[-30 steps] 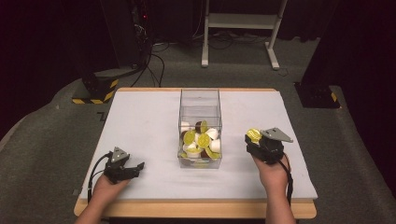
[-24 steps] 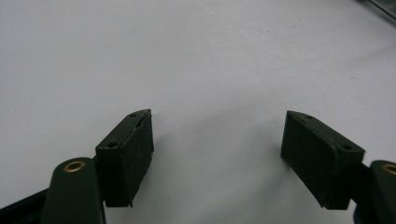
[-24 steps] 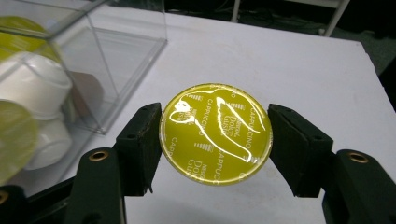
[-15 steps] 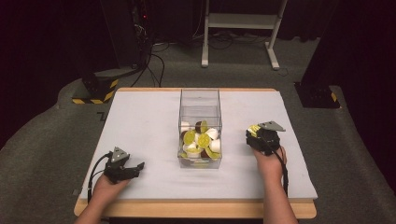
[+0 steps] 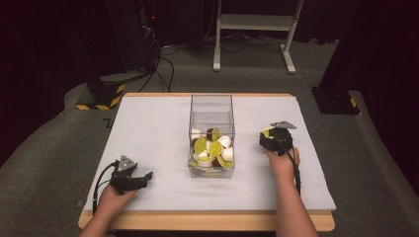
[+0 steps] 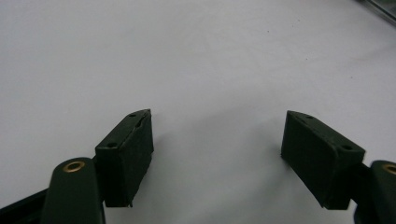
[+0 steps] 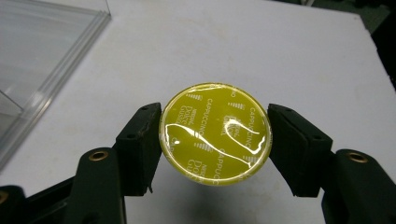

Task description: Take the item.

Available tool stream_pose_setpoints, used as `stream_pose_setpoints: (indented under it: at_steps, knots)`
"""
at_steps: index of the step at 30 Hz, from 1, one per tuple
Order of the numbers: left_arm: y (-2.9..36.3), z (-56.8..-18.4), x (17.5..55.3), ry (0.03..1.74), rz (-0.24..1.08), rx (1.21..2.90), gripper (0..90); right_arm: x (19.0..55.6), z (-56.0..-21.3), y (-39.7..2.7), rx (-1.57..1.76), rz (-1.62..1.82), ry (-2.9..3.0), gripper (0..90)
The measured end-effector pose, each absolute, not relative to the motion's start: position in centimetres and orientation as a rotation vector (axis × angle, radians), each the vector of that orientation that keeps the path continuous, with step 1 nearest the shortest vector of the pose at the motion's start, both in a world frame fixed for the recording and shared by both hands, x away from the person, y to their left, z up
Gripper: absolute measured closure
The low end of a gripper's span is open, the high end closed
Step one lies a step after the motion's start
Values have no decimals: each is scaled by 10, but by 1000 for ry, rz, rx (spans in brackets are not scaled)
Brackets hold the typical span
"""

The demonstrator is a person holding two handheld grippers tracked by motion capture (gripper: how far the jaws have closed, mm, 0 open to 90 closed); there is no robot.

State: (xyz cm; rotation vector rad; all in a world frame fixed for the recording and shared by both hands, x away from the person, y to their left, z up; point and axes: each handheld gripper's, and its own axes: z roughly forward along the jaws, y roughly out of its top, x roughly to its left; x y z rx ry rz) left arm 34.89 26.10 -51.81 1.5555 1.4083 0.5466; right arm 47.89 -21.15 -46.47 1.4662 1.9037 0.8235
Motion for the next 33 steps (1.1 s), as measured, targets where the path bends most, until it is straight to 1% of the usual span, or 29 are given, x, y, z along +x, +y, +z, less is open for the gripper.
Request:
stream_pose_setpoints:
  at_steps: [5, 22, 29, 33]
  knots:
    - [261, -518, 349, 1408, 546, 1555, 253, 489, -478, -214, 1529, 769, 1921, 380]
    - [261, -518, 349, 1409, 544, 1557, 253, 486, -481, -209, 1518, 766, 1948, 371]
    - [261, -518, 349, 1410, 545, 1549, 253, 482, -477, -205, 1504, 793, 1962, 239]
    - [261, -518, 349, 1408, 545, 1558, 253, 479, -472, -203, 1513, 820, 1948, 227]
